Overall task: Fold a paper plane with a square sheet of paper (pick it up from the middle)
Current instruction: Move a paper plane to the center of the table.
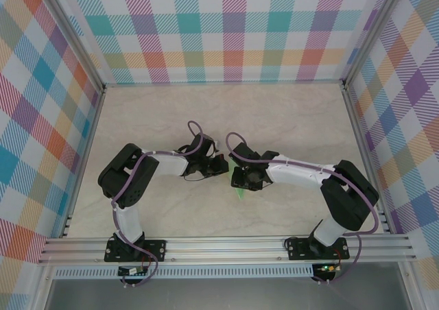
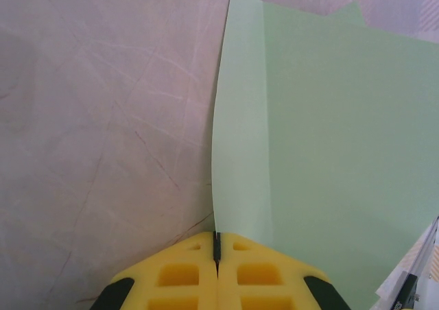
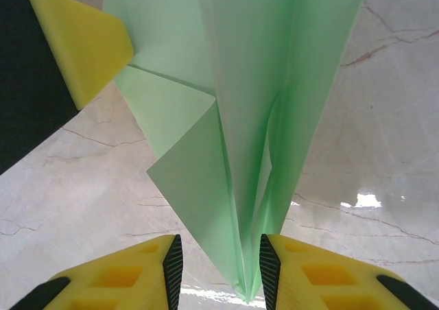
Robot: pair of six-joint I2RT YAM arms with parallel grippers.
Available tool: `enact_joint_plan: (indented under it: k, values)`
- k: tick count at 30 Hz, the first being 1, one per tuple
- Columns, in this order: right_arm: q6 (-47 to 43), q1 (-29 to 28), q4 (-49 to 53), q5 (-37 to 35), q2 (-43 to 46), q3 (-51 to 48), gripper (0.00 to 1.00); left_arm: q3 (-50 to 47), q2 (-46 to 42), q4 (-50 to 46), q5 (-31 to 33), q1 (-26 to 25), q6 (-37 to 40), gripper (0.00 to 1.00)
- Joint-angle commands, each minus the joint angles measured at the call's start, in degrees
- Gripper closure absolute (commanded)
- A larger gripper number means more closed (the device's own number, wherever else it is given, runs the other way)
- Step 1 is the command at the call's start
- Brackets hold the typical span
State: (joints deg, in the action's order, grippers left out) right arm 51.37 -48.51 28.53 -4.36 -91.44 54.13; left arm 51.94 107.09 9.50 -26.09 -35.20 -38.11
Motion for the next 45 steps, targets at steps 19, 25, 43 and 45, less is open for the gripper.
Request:
enact_joint_plan:
  k: [19, 25, 43, 45]
  values:
    - [-1.45, -0.44, 1.98, -1.79, -2.68, 3.36, 0.62, -0.57, 0.40, 0.26, -0.20, 0.75, 0.35, 1.00]
    - [-1.98, -0.53, 1.13, -2.18, 1.23, 2.21, 0.61, -0.39, 0.38, 0.18, -0.07, 0.75, 0.31, 1.00]
    - [-1.41, -0.53, 3.02, -2.94, -2.91, 3.52, 0.62, -0.35, 0.56, 0.15, -0.17, 0.75, 0.39, 1.00]
    - [-1.50, -0.53, 3.00, -2.93, -3.50, 3.79, 0.62, -0.26, 0.58, 0.17, -0.28, 0.75, 0.32, 1.00]
